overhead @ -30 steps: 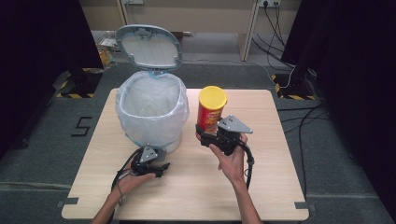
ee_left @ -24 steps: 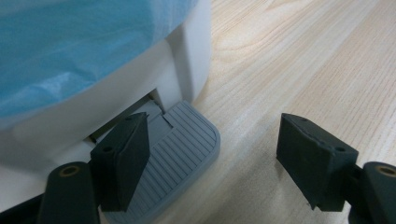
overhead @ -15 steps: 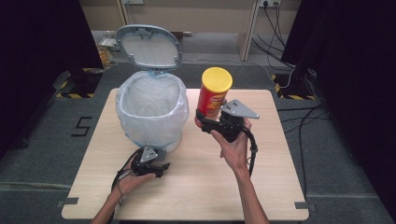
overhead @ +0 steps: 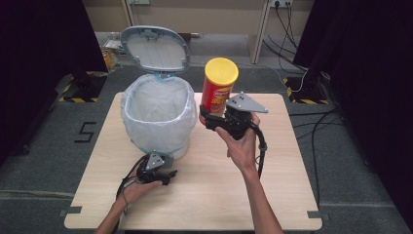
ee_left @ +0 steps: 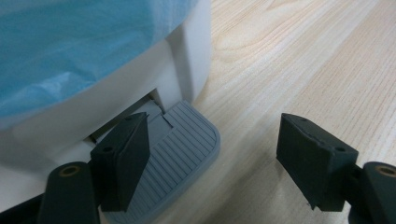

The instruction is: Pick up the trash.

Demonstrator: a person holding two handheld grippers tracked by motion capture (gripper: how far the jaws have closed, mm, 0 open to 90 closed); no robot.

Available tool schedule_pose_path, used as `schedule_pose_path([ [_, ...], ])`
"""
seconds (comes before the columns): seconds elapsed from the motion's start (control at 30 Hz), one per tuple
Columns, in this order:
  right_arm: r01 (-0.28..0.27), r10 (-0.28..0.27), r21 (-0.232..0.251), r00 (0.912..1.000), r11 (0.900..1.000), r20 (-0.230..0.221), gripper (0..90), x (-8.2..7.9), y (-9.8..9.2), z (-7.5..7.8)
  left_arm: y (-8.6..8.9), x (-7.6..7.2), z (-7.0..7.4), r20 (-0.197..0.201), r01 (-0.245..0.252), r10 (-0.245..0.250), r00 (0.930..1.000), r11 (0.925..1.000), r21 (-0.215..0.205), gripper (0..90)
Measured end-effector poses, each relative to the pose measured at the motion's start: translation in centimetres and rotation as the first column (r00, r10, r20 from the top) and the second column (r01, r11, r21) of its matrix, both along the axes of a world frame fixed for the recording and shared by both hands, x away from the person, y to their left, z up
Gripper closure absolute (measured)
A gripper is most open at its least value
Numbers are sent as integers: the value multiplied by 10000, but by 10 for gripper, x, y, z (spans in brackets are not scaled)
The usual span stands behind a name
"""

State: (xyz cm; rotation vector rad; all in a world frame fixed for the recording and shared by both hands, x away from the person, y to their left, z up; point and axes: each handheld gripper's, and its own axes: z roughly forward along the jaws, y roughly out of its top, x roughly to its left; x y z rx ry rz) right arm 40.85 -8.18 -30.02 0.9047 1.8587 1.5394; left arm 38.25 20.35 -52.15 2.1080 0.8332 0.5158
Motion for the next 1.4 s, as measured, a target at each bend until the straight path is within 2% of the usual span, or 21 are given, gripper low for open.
schedule_pose_path([
  [0.3, 9, -10, 76, 9999, 10000, 128, 239, 5, 5, 11, -1, 0, 0, -26, -6, 6, 10000, 10000, 7, 251],
  [0.7, -50, 54, -107, 9994, 9999, 339, 240, 10, 20, 28, 0, 0, 0, -45, -7, 7, 10000, 10000, -18, 251],
  [0.93, -229, 241, -272, 9987, 9994, 447, 240, 15, 37, 38, 0, 0, 0, -55, 23, -23, 10000, 10000, 67, 251],
  [1.17, -388, 399, -244, 9981, 9989, 461, 240, 21, 52, 46, 0, 0, 0, -33, 6, -5, 10000, 10000, 88, 251],
  [1.4, -707, 723, -353, 9964, 9969, 437, 240, 28, 71, 50, 0, 0, 0, -57, 23, -23, 10000, 10000, 71, 251],
])
